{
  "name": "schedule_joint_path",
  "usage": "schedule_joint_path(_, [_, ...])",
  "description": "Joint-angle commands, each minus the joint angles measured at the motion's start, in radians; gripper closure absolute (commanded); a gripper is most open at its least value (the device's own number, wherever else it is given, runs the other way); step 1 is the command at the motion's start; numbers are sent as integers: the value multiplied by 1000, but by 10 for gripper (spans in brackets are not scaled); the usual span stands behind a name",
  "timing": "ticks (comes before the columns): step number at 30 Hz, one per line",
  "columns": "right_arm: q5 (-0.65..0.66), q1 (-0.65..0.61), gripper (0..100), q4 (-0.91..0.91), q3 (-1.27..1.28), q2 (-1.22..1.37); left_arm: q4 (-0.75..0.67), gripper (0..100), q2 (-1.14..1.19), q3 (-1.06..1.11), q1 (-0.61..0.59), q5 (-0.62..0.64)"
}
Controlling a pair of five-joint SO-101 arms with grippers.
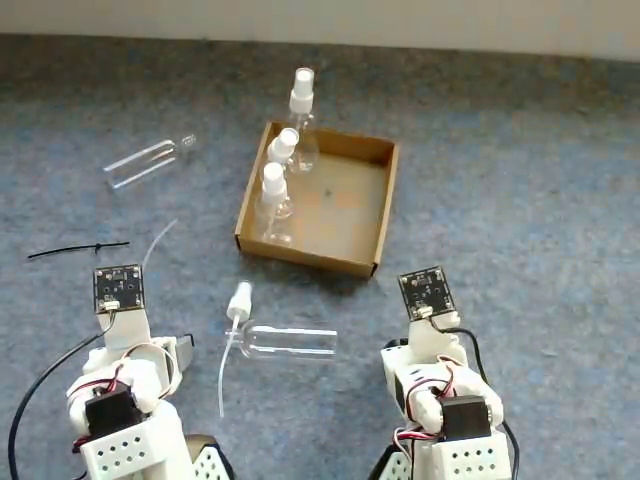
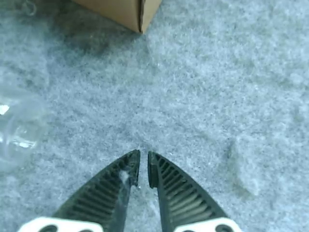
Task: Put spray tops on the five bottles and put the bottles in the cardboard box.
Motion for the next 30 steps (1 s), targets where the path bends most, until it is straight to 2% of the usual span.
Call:
schedule_joint_path(1, [9, 7, 995, 5, 160, -13, 6, 726, -2, 21, -8, -5])
schedule_joint_path(26, [6, 4, 995, 5, 160, -13, 6, 726, -2, 21, -8, -5])
schedule_joint_path(30, [11, 15, 995, -104, 160, -15, 6, 726, -2, 21, -8, -5])
